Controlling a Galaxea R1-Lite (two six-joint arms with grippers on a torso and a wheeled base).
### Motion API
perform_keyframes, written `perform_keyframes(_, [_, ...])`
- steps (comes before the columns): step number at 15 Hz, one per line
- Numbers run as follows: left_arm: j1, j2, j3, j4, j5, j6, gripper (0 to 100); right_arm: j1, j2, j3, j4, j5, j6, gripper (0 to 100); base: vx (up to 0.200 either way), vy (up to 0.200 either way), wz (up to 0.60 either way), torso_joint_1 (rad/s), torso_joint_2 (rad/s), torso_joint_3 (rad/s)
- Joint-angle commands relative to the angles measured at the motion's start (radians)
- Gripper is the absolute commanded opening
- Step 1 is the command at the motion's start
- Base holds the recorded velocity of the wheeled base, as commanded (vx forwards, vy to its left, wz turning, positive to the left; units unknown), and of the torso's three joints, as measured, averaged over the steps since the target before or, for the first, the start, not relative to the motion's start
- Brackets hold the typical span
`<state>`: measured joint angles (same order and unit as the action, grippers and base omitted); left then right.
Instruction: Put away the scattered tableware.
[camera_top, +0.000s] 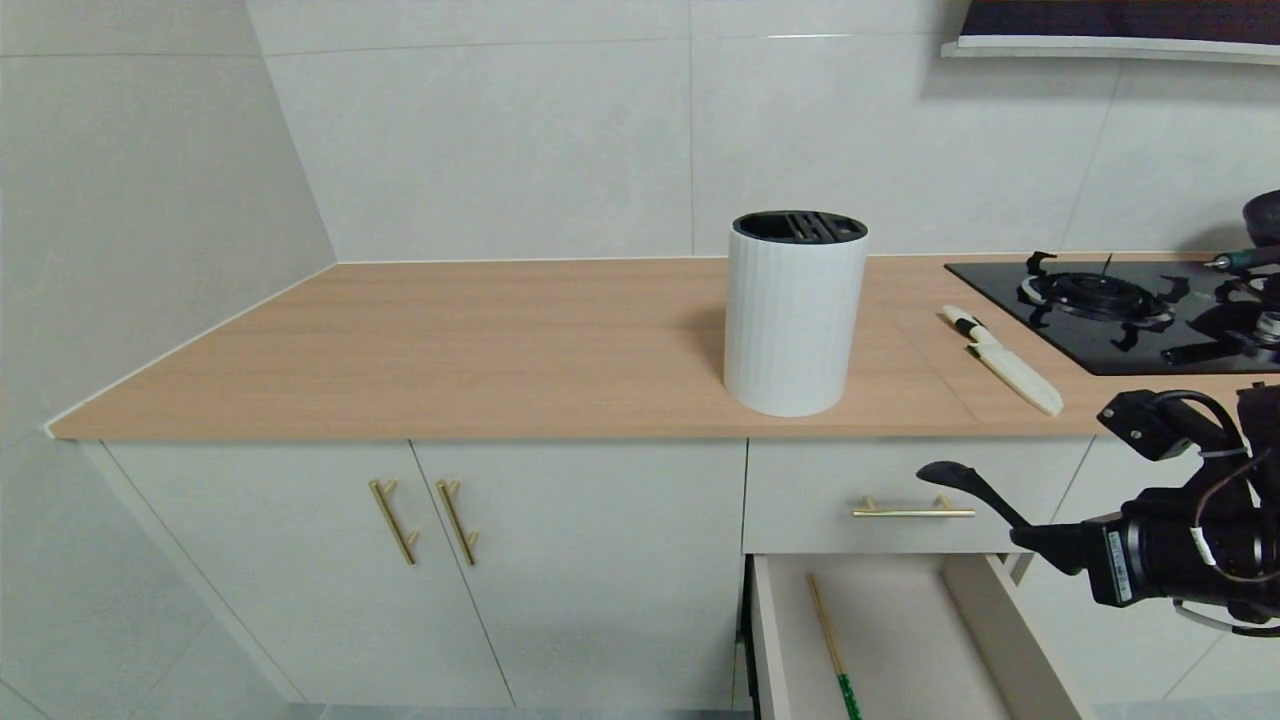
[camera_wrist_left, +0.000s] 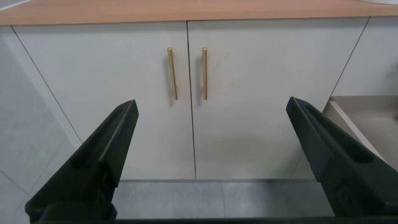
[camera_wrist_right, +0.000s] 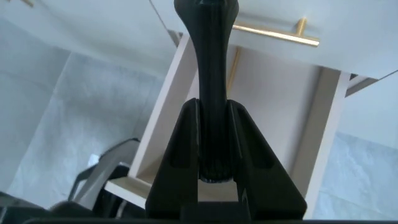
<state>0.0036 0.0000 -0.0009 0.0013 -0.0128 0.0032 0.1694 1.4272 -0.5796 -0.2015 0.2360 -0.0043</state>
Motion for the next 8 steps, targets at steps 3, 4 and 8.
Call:
perform_keyframes(3, [0.001,0.002,0.001,0.000,-0.001,0.000,100,0.001,0.025,0.015,-0.001,0.003,-0.010,0,0.000,0.000,0.00,-0.137,0.35,0.214])
perform_keyframes(4, [-0.001,0.002,-0.001,0.000,0.000,0.000,100,0.001,0.027,0.015,-0.001,0.003,-0.010,0,0.000,0.000,0.00,-0.173,0.44,0.276])
perform_keyframes(8, [0.001,0.002,0.001,0.000,0.000,0.000,100,0.001,0.044,0.015,-0.001,0.002,-0.011,0,0.000,0.000,0.00,-0.176,0.47,0.294])
